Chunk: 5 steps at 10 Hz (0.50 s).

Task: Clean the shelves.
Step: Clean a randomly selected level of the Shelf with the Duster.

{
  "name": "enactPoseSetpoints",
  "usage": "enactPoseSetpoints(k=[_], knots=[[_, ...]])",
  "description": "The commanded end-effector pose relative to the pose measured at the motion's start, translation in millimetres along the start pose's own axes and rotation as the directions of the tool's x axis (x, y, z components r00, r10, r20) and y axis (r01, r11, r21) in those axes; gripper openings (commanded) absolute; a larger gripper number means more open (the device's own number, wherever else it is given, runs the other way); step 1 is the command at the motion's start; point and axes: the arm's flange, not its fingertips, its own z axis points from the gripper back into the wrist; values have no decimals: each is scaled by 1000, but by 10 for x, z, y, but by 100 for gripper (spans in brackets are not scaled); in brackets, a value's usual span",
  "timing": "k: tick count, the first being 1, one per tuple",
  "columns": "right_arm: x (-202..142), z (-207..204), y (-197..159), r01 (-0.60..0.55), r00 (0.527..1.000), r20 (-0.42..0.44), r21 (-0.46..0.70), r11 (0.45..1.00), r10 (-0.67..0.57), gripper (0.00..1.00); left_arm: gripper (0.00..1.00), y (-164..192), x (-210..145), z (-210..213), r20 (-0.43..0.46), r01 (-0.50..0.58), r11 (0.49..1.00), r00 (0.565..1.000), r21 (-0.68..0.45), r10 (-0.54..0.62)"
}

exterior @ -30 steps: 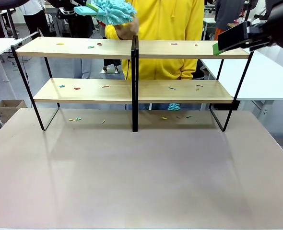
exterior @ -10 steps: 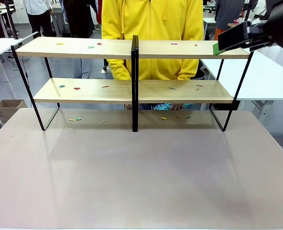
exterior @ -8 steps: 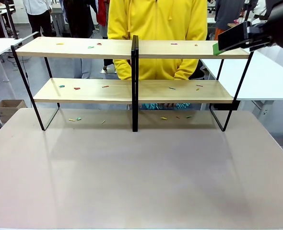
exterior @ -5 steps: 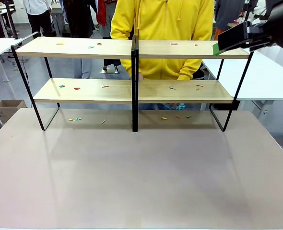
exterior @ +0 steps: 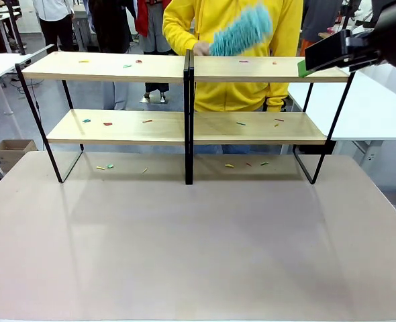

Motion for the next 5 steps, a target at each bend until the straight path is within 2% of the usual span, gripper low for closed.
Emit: enactPoseSetpoints(k=[1,2,3,4,5], knots=[[3,5,2,4,1000,2,-2,1000,-4,100,12,-501,-588,-599,-100,62,994,994,87,-53],[3,5,2,4,1000,2,-2,1000,-4,100,12,-686,-777,-912,-145,134,987,982,92,-120],[3,5,2,4,1000,2,-2,1000,-4,100,12,-804,-866,-991,-85,214,976,974,46,-210],[3,5,2,4,1000,2,-2,1000,-4,100,12,-530,-513,-541,-101,65,995,993,82,-56],[3,5,2,4,1000,2,-2,1000,-4,100,12,-530,-513,-541,-101,65,995,993,82,-56]])
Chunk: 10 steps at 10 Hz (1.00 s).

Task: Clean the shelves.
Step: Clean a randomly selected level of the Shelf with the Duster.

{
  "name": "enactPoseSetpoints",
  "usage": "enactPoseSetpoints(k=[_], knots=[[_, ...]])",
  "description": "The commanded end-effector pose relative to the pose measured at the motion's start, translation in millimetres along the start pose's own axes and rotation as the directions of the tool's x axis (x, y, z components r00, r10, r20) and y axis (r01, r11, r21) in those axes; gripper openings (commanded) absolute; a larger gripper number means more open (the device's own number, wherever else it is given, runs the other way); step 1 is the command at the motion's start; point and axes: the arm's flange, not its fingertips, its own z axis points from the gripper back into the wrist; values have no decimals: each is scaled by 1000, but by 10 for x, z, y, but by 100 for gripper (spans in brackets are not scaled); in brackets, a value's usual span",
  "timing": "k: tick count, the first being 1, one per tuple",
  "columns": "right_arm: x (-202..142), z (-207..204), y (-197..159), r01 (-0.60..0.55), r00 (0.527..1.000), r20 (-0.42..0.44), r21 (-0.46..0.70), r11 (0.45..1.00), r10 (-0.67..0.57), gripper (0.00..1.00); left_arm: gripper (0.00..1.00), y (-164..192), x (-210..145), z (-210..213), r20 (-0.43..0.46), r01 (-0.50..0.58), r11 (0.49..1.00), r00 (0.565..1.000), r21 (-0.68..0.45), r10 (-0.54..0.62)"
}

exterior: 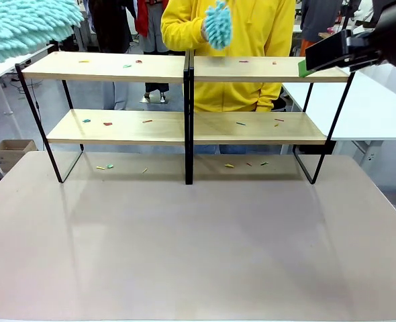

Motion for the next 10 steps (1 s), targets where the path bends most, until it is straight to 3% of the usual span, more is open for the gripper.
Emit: enactPoseSetpoints(k=[1,3,4,5,7,10], knots=[[3,3,2,4,1000,2,-2,1000,-4,100,12,-139,-53,-99,-9,23,1000,1000,6,-23],[3,3,2,4,1000,2,-2,1000,-4,100,12,-632,271,-379,-49,124,992,991,-25,-125],[3,3,2,4,1000,2,-2,1000,-4,100,12,-900,454,-641,-136,188,980,971,-58,-195],[3,3,2,4,1000,2,-2,1000,-4,100,12,-1003,511,-854,-124,171,985,978,12,-168],[3,3,2,4,1000,2,-2,1000,-4,100,12,-877,496,-989,-222,155,988,963,-7,-153],[3,3,2,4,1000,2,-2,1000,-4,100,12,-254,30,-534,-293,136,987,943,-90,-157]])
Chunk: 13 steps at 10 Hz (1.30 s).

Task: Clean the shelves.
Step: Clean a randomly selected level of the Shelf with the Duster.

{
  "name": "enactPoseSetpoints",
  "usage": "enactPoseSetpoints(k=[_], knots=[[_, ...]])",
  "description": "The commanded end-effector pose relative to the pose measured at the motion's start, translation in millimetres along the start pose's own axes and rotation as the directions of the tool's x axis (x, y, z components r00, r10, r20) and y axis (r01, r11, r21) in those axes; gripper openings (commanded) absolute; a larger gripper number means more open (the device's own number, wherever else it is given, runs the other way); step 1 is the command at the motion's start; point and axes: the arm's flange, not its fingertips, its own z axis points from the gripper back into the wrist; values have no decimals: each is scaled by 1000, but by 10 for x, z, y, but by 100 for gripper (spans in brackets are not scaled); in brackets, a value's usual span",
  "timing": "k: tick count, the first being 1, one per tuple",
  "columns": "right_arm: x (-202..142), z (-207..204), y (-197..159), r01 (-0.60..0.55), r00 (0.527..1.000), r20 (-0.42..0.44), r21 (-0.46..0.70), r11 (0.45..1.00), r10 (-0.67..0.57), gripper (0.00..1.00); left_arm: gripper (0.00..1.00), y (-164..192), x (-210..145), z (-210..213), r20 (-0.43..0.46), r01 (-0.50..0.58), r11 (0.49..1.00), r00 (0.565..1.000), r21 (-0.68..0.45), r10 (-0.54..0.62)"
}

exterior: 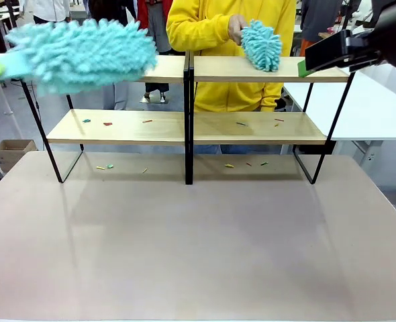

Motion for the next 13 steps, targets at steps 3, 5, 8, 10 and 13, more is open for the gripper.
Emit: enactPoseSetpoints(k=[3,5,8,10,13], knots=[[3,6,3,4,1000,3,-2,1000,-4,100,12,195,-912,196,13,15,999,1000,30,-16],[3,6,3,4,1000,3,-2,1000,-4,100,12,182,-849,4,-44,11,998,999,54,-8],[3,6,3,4,1000,3,-2,1000,-4,100,12,34,-627,-400,-59,38,987,998,156,-29],[3,6,3,4,1000,3,-2,1000,-4,100,12,-208,-575,-636,-111,112,987,989,113,-100],[3,6,3,4,1000,3,-2,1000,-4,100,12,-556,-685,-1177,-266,234,968,942,88,-204]])
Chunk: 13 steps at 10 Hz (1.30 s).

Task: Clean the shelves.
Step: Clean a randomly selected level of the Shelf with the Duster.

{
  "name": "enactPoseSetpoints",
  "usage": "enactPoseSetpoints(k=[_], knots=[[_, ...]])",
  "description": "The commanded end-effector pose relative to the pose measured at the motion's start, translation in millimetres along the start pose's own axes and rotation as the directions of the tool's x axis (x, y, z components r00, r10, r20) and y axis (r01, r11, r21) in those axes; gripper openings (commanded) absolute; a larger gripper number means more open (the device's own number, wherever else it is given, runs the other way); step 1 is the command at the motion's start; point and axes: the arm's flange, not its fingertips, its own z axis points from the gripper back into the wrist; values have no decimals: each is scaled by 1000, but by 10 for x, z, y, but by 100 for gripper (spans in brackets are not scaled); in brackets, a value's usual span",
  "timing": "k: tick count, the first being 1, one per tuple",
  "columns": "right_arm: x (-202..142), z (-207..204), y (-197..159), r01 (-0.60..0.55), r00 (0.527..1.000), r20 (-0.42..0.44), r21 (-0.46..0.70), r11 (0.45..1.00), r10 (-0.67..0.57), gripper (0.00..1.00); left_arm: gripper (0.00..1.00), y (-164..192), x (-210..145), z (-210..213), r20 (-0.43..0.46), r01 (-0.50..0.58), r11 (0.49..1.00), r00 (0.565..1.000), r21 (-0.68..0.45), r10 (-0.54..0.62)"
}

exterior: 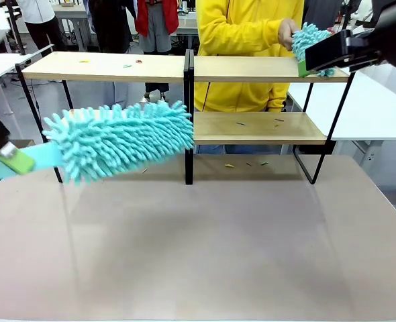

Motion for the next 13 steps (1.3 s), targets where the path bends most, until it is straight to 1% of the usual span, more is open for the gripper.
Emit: enactPoseSetpoints(k=[1,2,3,5,6,8,9,12,13], knots=[[3,4,2,4,1000,2,-2,1000,-4,100,12,-134,38,-283,-42,7,1000,999,0,-7],[3,4,2,4,1000,2,-2,1000,-4,100,12,-195,63,-343,-19,-73,997,997,0,73],[3,4,2,4,1000,2,-2,1000,-4,100,12,-117,12,-171,-40,23,1000,999,3,-23],[3,4,2,4,1000,2,-2,1000,-4,100,12,-117,12,-171,-40,23,1000,999,3,-23],[3,4,2,4,1000,2,-2,1000,-4,100,12,-167,29,-287,-57,1,1000,998,8,-1],[3,4,2,4,1000,2,-2,1000,-4,100,12,-483,445,-549,6,-7,999,1000,-38,7],[3,4,2,4,1000,2,-2,1000,-4,100,12,-617,580,-649,9,-15,999,1000,-38,15],[3,4,2,4,1000,2,-2,1000,-4,100,12,-896,889,-969,98,-175,984,980,17,173],[3,4,2,4,1000,2,-2,1000,-4,100,12,-966,1048,-1097,178,-201,978,966,57,188]])
